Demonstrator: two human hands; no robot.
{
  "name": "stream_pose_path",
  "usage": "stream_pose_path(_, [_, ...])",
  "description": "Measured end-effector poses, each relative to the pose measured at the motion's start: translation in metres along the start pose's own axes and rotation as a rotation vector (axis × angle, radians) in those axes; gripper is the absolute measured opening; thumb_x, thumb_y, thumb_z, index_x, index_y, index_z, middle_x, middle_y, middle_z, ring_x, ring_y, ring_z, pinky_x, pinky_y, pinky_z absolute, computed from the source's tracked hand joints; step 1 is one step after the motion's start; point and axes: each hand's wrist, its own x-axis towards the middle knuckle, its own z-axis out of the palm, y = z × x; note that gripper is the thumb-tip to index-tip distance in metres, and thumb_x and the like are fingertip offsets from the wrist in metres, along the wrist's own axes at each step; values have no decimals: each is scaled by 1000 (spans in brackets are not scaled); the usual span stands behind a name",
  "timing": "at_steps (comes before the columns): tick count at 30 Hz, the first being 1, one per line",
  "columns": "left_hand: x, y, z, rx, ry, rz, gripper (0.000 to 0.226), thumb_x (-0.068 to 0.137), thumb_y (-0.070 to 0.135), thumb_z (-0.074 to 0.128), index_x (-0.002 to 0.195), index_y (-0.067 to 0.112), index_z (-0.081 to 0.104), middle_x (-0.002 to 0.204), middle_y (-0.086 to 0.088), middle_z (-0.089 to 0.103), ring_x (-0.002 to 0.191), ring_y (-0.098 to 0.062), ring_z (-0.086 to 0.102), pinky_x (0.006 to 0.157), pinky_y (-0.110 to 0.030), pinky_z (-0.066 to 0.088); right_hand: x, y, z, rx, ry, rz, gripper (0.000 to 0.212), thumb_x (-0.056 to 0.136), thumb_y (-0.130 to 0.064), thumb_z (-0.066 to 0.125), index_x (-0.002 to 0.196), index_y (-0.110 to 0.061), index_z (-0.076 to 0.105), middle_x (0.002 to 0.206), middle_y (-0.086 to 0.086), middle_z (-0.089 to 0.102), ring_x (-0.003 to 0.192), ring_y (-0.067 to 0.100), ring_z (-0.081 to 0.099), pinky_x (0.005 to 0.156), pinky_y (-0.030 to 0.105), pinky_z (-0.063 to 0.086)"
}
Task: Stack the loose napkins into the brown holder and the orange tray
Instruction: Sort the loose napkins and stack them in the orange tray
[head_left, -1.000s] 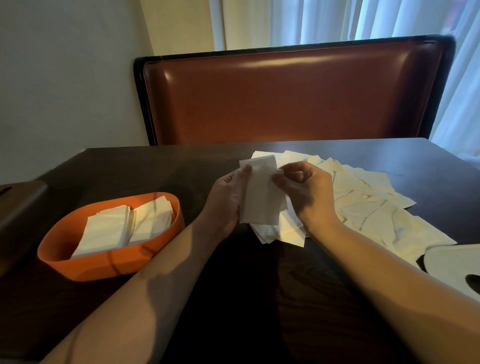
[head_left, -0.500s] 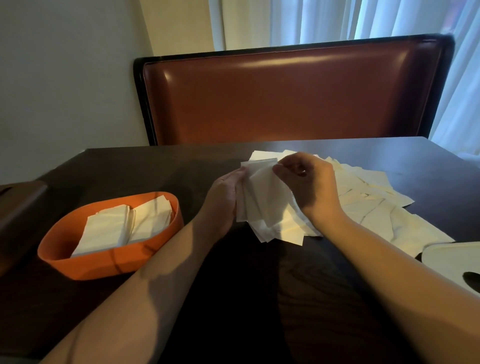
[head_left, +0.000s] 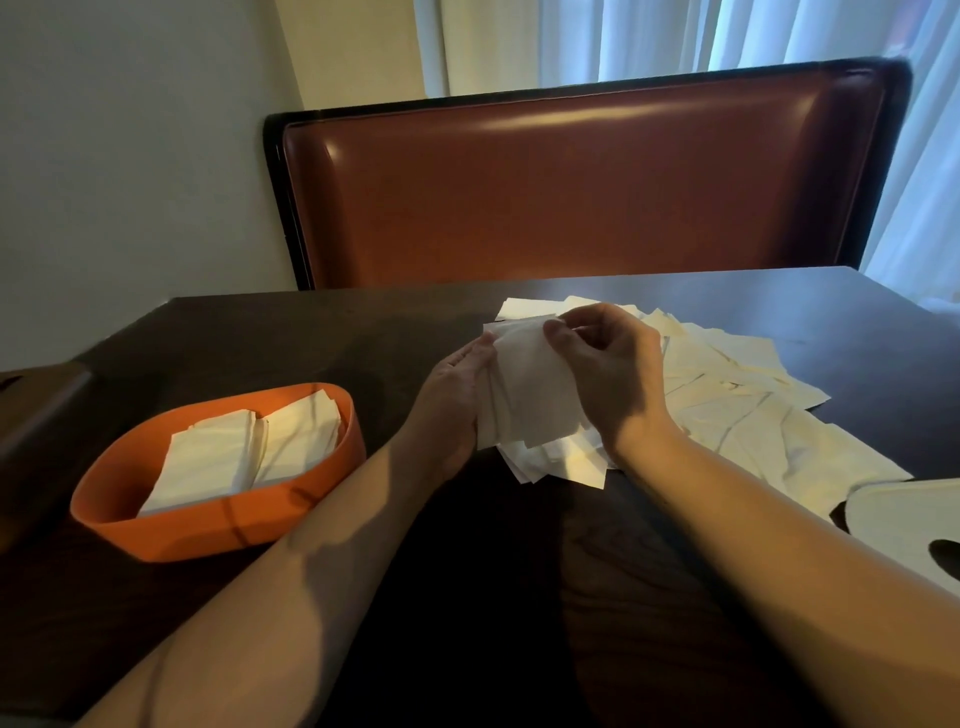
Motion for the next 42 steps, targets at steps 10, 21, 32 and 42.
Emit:
stream_pose_path(10, [7, -9, -1, -107, -66, -34, 45, 103, 46, 39, 122, 17, 68, 120, -16, 68, 102, -27, 66, 88, -45, 53, -4, 4, 8, 82, 92, 21, 5, 86, -14, 74, 83, -17, 71, 76, -7, 68, 66, 0, 59, 62, 13, 47])
stream_pose_path(21, [6, -9, -7, -107, -156, -5, 20, 97, 20, 55, 110, 10, 67, 103, -11, 72, 92, -25, 69, 85, -50, 58, 4, 7, 3, 113, -128, 279, 44, 85, -37, 74, 120, -12, 63, 107, 3, 65, 96, 16, 62, 86, 37, 55])
stream_pose_path(32, [5, -6, -1, -59, -125, -64, 27, 105, 28, 41, 102, 12, 62, 101, -12, 66, 93, -28, 61, 95, -56, 47, 8, 11, -10, 182, -96, 145, 18, 93, -19, 67, 97, -2, 70, 90, 13, 67, 77, 9, 58, 66, 22, 50])
stream_pose_path(42, [7, -3, -8, -206, -38, -79, 28, 107, 33, 36, 103, 20, 60, 105, -10, 69, 96, -25, 65, 79, -43, 58, 12, 0, -21, 367, -142, 145, 17, 94, -20, 64, 93, -4, 67, 85, 3, 67, 82, 13, 59, 69, 26, 51])
